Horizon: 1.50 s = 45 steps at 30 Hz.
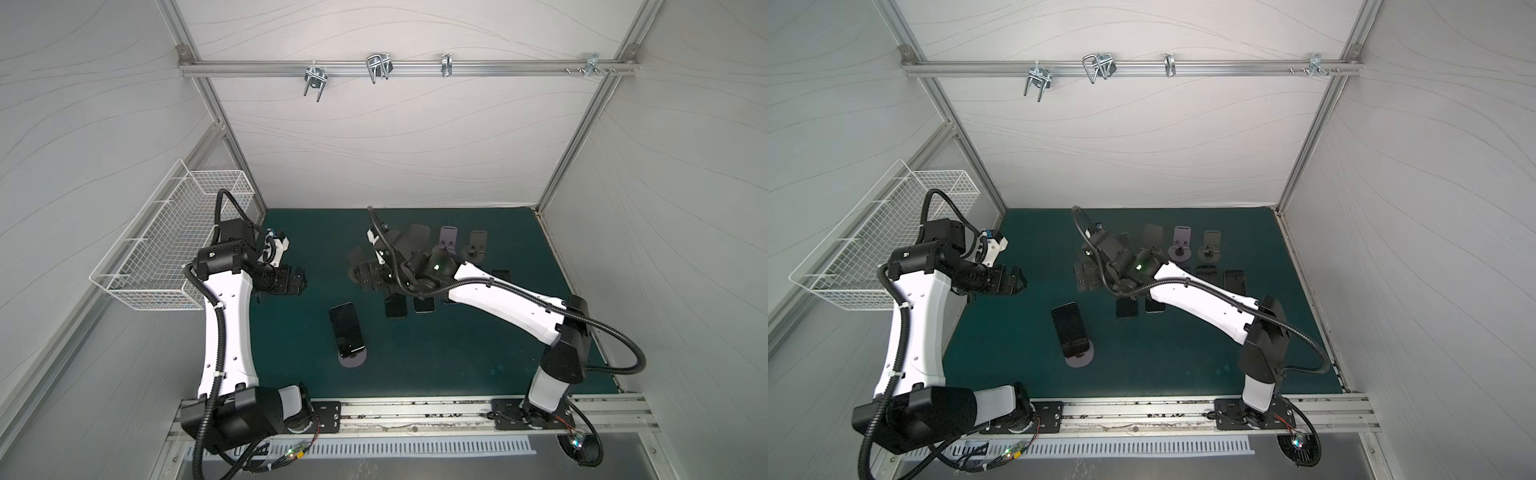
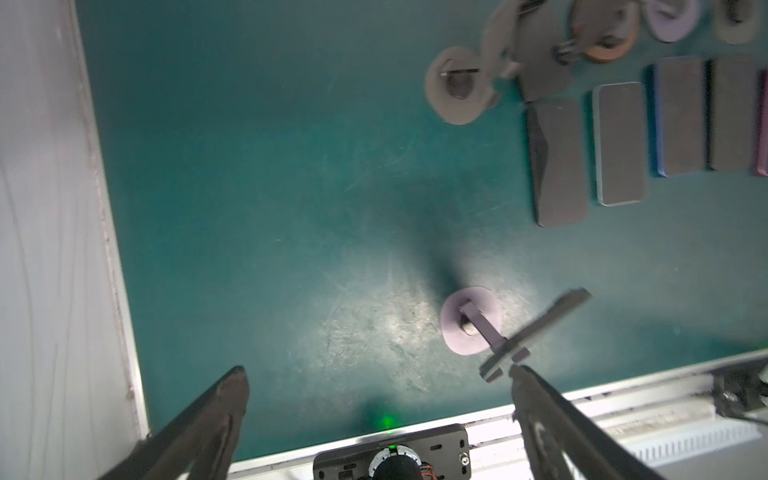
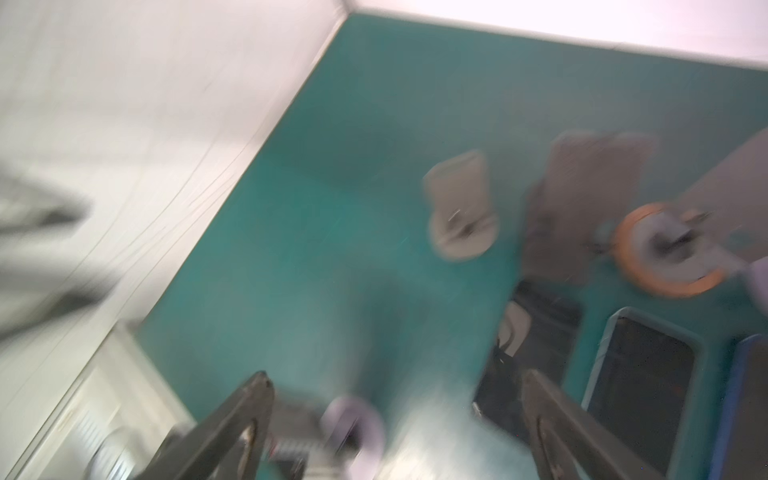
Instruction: Remove the phone from the phone stand
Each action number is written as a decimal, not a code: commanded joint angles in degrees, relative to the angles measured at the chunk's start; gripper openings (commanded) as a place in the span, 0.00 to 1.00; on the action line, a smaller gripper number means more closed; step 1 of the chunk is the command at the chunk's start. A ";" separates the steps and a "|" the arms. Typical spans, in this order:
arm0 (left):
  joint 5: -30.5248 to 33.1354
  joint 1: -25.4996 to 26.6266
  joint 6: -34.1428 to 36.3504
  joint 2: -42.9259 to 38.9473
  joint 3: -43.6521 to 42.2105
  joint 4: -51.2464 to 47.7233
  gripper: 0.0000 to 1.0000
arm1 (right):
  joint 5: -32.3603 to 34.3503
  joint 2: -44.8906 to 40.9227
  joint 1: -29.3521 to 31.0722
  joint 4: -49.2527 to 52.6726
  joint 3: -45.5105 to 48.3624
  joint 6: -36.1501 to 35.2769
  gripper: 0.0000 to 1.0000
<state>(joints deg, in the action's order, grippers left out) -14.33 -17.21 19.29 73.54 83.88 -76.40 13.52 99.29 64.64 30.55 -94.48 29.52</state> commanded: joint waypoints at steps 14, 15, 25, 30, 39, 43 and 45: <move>0.80 -0.37 -5.56 3.59 -1.79 5.39 0.98 | 4.35 7.94 9.36 -0.98 1.20 7.02 0.99; 0.66 -0.37 -5.12 3.63 -2.25 5.22 0.98 | 4.32 8.77 9.76 -1.14 0.53 7.04 0.99; 0.84 -0.37 -3.74 3.39 -3.48 5.15 0.98 | 7.04 15.42 12.61 1.12 -7.05 6.47 0.99; 1.67 -0.36 -3.64 3.20 -3.79 5.40 0.98 | 8.06 18.50 12.57 3.50 -9.13 9.68 0.99; 0.99 -0.35 -3.47 2.63 -4.57 6.46 0.98 | 10.98 21.93 12.97 9.90 -13.45 12.64 0.90; 1.53 -0.31 -3.29 2.83 -4.26 6.52 0.98 | 11.49 20.79 13.13 8.13 -11.84 12.82 0.78; 1.72 -0.36 -3.33 2.69 -4.15 5.91 0.98 | 12.03 20.30 13.39 8.04 -11.46 12.79 0.75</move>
<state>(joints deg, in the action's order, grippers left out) -12.60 -17.21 14.79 77.17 78.70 -70.43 23.73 120.92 77.34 37.60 -106.48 41.04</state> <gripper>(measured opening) 0.979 0.760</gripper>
